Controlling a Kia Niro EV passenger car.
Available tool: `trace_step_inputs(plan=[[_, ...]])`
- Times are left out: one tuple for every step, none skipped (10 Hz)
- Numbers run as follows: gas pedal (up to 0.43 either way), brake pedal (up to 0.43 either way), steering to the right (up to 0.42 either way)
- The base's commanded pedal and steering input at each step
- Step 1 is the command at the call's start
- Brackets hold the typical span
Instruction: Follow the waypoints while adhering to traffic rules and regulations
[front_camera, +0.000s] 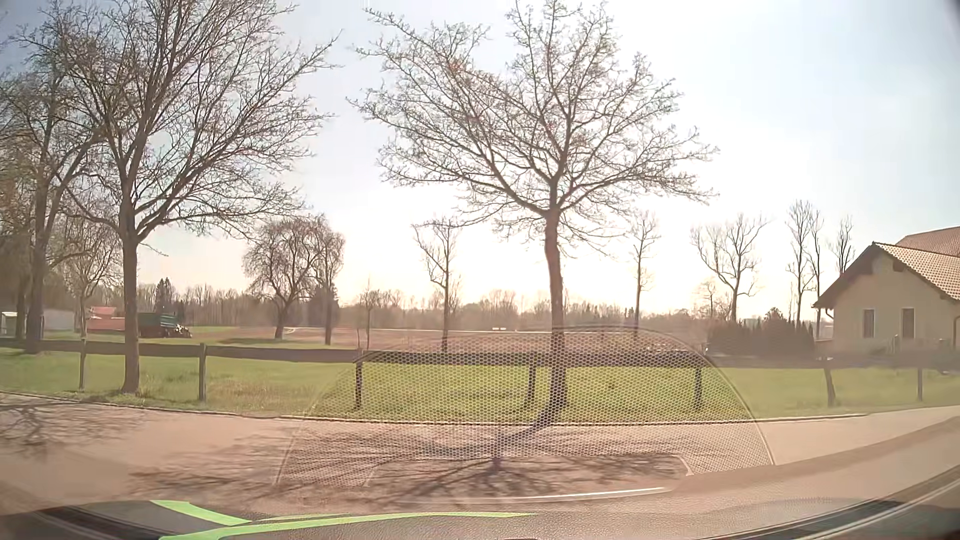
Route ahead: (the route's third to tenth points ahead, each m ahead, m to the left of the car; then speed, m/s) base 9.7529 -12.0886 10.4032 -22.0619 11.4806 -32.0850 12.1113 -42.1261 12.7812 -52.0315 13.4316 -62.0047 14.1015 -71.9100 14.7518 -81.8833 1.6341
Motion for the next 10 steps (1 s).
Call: trace_step_inputs(plan=[[0.000,0.293,-0.003],[0.000,0.250,0.000],[0.000,0.043,0.013],[0.000,0.000,0.039],[0.000,0.000,0.087],[0.000,0.000,0.139],[0.047,0.000,0.202],[0.189,0.000,0.288],[0.189,0.000,0.365],[0.209,0.000,0.450]])
